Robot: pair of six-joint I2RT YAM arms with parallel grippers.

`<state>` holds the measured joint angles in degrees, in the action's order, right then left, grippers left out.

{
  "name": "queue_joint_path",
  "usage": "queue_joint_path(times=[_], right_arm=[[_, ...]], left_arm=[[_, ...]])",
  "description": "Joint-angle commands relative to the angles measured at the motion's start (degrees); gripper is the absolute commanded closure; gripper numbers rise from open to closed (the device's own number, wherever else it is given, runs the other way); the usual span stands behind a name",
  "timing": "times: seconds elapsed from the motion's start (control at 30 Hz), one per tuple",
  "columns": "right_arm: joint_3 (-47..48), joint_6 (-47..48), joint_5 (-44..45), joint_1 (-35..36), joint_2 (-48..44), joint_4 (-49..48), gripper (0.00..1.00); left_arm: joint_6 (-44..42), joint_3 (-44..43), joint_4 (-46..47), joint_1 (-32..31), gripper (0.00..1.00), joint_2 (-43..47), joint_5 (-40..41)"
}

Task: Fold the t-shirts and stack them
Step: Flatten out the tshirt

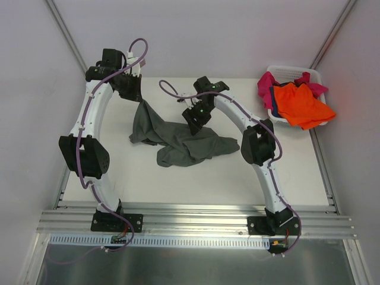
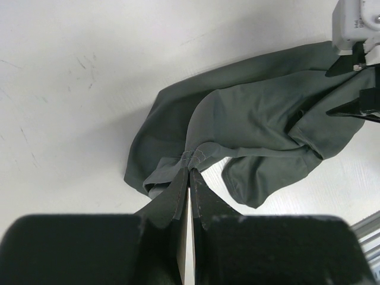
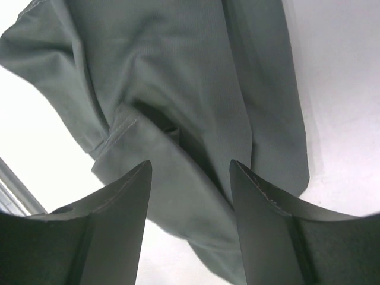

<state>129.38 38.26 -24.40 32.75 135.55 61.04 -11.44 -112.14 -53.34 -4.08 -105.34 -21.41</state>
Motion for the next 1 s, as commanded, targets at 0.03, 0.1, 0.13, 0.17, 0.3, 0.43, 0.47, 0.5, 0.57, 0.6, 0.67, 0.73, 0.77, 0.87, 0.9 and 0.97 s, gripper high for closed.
queue_joint_path(times=[0.03, 0.1, 0.13, 0.17, 0.3, 0.43, 0.47, 0.5, 0.57, 0.6, 0.67, 0.73, 0.77, 0.87, 0.9, 0.97], right_arm=[[3.16, 0.76, -2.49, 1.08, 3.05, -0.92, 0.41], [3.07, 1.29, -2.23, 1.09, 3.58, -0.57, 0.42], [2.98, 1.73, -2.05, 1.09, 4.02, -0.22, 0.42], [2.89, 1.9, -1.79, 1.0, 4.2, -0.04, 0.42], [0.97, 1.47, -3.36, 1.08, 3.59, 0.75, 0.43], [-0.27, 0.59, -6.44, 1.17, 2.18, 1.1, 0.43], [-0.18, 0.59, -6.97, 1.35, 2.18, 1.19, 0.43], [-0.01, 0.85, -7.23, 1.52, 2.09, 1.19, 0.43], [0.43, 0.85, -8.11, 1.7, 2.0, 1.19, 0.43], [0.87, 1.02, -8.73, 1.96, 2.0, 1.37, 0.43], [1.13, 0.85, -10.05, 2.23, 2.0, 1.45, 0.44], [1.49, 1.03, -11.53, 2.4, 2.09, 1.28, 0.44], [1.75, 0.94, -12.07, 2.58, 2.09, 1.37, 0.44], [2.98, 0.68, -14.7, 2.93, 2.53, 1.28, 0.43], [3.24, 0.59, -15.32, 3.02, 2.7, 1.28, 0.43], [3.77, 0.15, -16.9, 3.37, 2.71, 1.1, 0.43]], left_arm=[[0.37, 0.95, -0.27, -0.32, 1.0, 1.45, 0.75], [0.1, 1.22, -0.45, -0.41, 1.0, 1.71, 0.93], [0.1, 1.31, -0.36, -0.41, 1.0, 1.8, 0.93], [0.19, 1.57, -0.27, -0.41, 1.0, 1.98, 1.1], [0.1, 1.83, -0.27, -0.41, 1.0, 1.89, 1.28], [0.1, 1.48, -0.27, -0.41, 1.0, 1.72, 1.37], [0.19, 1.31, -0.27, -0.41, 1.0, 1.63, 1.28], [0.19, 1.13, -0.27, -0.41, 1.0, 1.54, 1.28], [0.37, 1.04, -0.27, -0.41, 1.0, 1.54, 1.28], [0.37, 1.13, -0.27, -0.41, 1.0, 1.45, 1.19], [0.45, 1.31, -0.27, -0.41, 1.0, 1.54, 1.19], [0.46, 1.48, -0.27, -0.41, 1.0, 1.63, 1.19], [0.46, 1.66, -0.27, -0.41, 1.0, 1.72, 1.19], [0.46, 1.83, -0.27, -0.49, 1.0, 1.89, 1.19], [0.46, 1.92, -0.27, -0.49, 1.0, 1.89, 1.37], [0.54, 1.84, -0.27, -0.49, 1.0, 1.98, 1.37]])
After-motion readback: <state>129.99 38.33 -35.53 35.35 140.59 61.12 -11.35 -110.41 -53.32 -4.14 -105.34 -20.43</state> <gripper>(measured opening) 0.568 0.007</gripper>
